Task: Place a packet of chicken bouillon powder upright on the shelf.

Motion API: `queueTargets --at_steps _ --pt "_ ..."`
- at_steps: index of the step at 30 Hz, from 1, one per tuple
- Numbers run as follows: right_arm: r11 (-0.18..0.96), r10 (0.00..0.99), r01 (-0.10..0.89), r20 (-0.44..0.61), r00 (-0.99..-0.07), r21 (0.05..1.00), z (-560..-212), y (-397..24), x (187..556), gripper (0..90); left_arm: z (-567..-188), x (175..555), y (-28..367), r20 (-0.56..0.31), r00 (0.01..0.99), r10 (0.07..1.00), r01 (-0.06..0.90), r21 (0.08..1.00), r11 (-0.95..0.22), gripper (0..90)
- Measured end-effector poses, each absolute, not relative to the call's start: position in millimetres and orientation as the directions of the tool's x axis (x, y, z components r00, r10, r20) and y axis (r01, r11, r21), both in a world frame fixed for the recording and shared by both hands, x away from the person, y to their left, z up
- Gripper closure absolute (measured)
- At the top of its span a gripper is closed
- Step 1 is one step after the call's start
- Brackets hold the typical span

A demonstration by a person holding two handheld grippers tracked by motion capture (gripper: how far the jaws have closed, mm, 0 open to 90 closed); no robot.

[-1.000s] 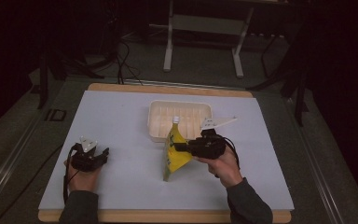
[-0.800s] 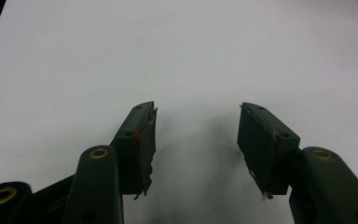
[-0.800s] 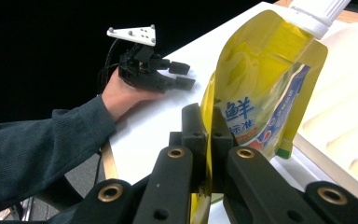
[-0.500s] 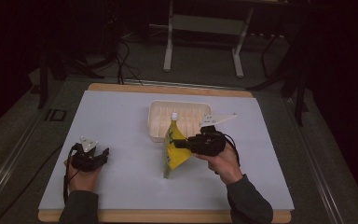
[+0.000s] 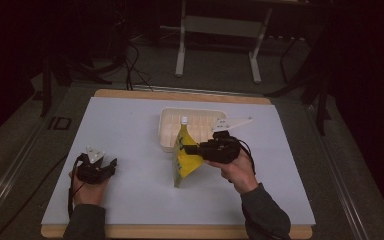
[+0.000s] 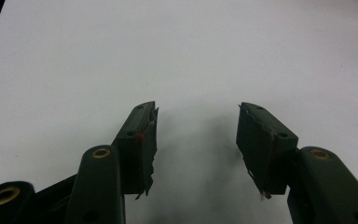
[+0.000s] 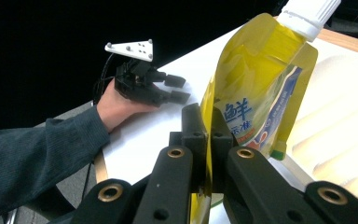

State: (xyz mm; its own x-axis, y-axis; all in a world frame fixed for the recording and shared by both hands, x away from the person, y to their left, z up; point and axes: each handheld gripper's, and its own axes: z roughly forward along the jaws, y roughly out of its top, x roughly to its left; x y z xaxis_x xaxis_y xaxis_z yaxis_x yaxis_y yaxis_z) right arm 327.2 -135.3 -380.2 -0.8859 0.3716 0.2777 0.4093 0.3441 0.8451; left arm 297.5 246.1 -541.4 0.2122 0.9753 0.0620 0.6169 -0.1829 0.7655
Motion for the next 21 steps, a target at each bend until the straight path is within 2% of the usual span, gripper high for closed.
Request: queueTargets --at_steps 21 --pt "0.333 0.386 0.385 0.247 -0.889 0.861 -368 -130 332 90.0 -542 298 246 0.062 0.208 0.976 0.618 0.765 -0.181 46.2"
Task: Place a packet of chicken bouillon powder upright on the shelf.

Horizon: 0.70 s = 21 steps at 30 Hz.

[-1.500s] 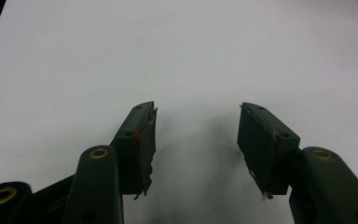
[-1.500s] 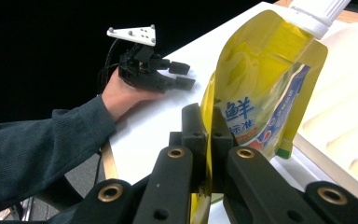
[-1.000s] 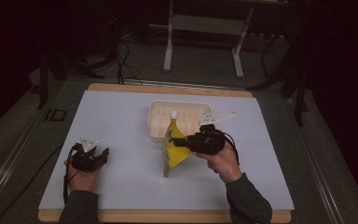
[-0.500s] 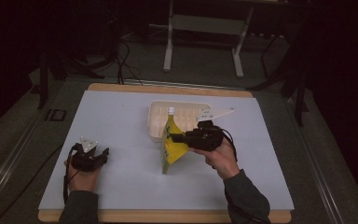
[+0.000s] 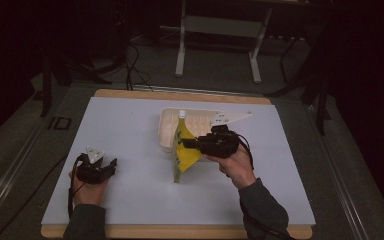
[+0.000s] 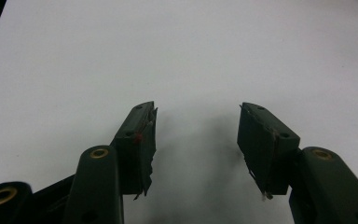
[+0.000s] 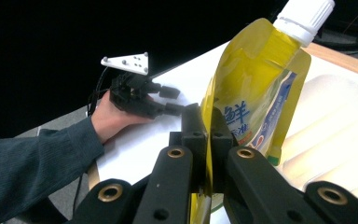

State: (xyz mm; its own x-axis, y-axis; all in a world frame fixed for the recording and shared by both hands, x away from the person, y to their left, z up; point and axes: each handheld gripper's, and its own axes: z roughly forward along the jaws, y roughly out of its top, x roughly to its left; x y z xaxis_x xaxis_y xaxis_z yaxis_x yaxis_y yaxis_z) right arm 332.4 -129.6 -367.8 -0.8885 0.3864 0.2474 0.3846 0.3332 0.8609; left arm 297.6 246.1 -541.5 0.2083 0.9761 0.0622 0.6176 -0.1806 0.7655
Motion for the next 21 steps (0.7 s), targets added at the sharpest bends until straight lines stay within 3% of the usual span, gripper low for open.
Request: queueTargets --at_steps 21 --pt "0.326 0.477 0.379 0.195 -0.857 0.866 -363 -120 349 90.0 -542 298 246 0.058 0.206 0.977 0.621 0.764 -0.177 45.2"
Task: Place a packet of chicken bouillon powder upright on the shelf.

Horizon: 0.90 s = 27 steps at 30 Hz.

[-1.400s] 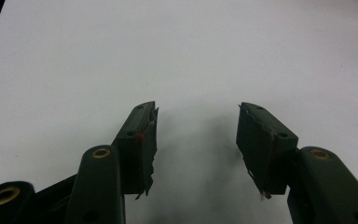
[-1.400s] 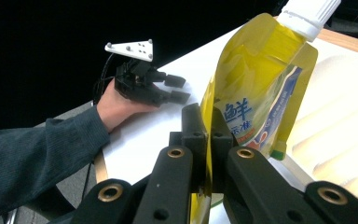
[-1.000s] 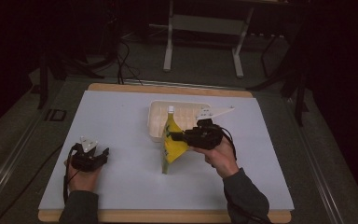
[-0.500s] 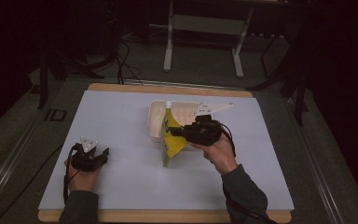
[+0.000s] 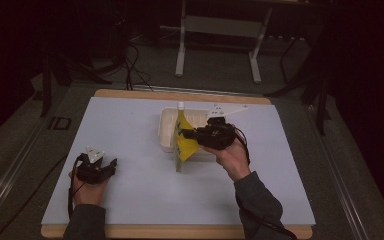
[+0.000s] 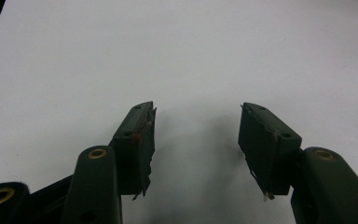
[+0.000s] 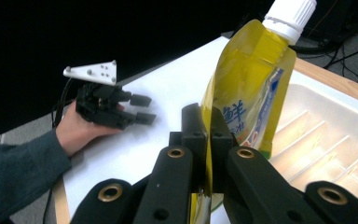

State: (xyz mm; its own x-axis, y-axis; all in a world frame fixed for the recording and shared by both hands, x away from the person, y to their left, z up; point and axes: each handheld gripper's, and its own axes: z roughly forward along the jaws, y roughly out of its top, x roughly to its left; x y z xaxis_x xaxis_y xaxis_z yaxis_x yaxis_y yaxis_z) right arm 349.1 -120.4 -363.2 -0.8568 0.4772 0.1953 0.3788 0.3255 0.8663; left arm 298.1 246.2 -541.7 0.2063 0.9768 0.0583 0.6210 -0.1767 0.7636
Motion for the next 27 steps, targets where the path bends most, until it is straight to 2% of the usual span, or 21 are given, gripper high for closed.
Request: queueTargets --at_steps 11,27 --pt "0.318 0.520 0.376 0.171 -0.837 0.870 -362 -110 355 90.0 -542 298 246 0.058 0.206 0.977 0.622 0.763 -0.177 45.2" --pt "0.284 0.528 0.378 0.185 -0.829 0.881 -359 -109 364 90.0 -542 298 246 0.057 0.206 0.977 0.622 0.763 -0.176 45.1"
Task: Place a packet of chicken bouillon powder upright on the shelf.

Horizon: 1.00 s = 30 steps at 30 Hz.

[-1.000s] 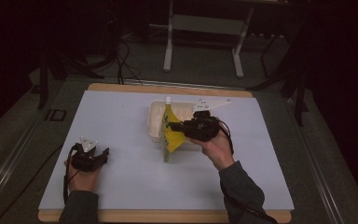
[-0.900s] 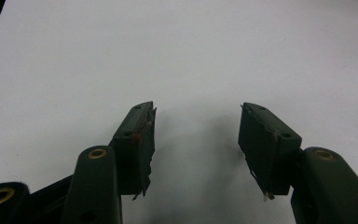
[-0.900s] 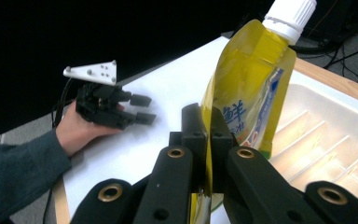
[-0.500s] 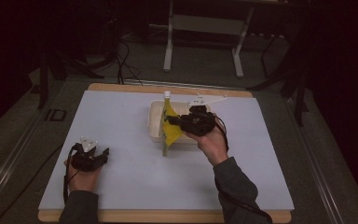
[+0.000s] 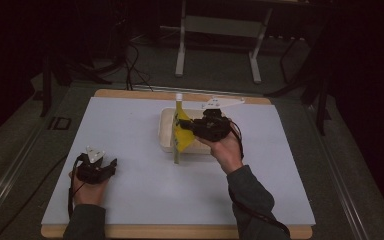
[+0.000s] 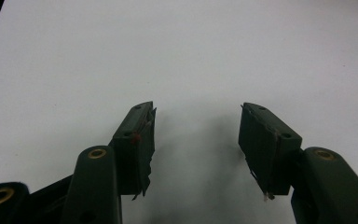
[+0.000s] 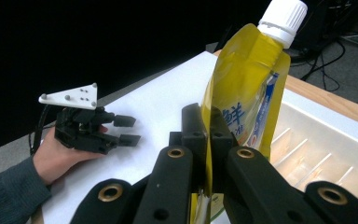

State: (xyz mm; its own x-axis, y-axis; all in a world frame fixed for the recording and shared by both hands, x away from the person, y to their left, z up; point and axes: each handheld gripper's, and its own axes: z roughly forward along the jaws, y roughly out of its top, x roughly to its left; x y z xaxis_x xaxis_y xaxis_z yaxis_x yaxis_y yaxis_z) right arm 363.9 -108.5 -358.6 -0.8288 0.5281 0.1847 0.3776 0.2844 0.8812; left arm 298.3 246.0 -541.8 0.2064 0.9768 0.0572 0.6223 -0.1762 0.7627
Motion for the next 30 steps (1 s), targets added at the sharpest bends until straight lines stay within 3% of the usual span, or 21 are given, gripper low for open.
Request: queueTargets --at_steps 30 --pt "0.230 0.563 0.349 0.168 -0.809 0.909 -359 -109 379 90.0 -542 298 246 0.058 0.202 0.978 0.621 0.764 -0.174 44.8"
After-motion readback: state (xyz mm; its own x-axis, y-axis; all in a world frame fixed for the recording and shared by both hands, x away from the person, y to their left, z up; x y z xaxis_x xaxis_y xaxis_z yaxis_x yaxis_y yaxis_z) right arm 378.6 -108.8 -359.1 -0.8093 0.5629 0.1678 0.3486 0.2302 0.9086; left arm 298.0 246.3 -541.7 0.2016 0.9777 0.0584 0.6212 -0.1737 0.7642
